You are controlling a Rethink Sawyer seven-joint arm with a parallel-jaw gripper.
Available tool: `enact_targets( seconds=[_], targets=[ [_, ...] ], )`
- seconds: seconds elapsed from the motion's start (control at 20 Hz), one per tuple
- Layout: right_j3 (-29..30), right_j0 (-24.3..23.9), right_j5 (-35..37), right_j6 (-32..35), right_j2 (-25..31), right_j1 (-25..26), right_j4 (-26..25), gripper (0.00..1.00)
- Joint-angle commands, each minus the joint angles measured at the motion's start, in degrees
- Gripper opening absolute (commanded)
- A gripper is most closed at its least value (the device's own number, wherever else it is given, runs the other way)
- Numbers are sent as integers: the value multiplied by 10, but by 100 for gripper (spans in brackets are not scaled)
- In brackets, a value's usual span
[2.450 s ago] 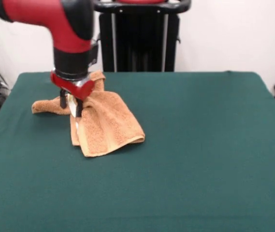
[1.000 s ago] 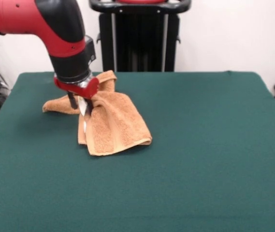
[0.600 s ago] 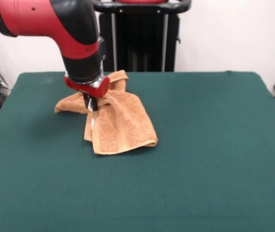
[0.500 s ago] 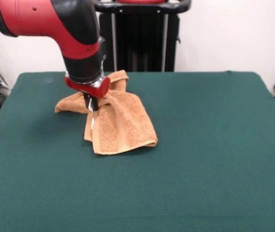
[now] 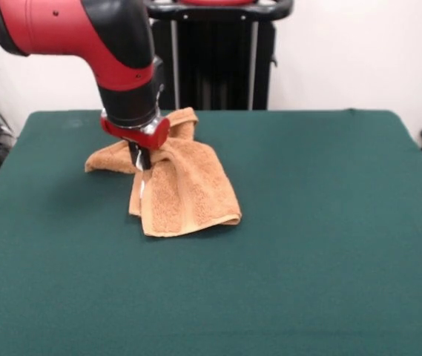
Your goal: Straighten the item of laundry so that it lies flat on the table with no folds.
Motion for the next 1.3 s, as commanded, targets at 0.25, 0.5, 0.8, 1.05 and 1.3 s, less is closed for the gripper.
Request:
enact_targets(
  seconds=[0.25, 0.5, 0.8, 1.05, 1.3],
  targets=[
    [79, 13, 71, -33, 46, -81, 51, 0],
    [99, -2, 48, -31, 63, -118, 75, 0],
    [59, 14, 29, -3, 28, -137, 67, 0],
    [63, 39, -121, 75, -9, -95, 38, 0],
    [38, 34, -119, 56, -13, -97, 52, 0]
  ],
)
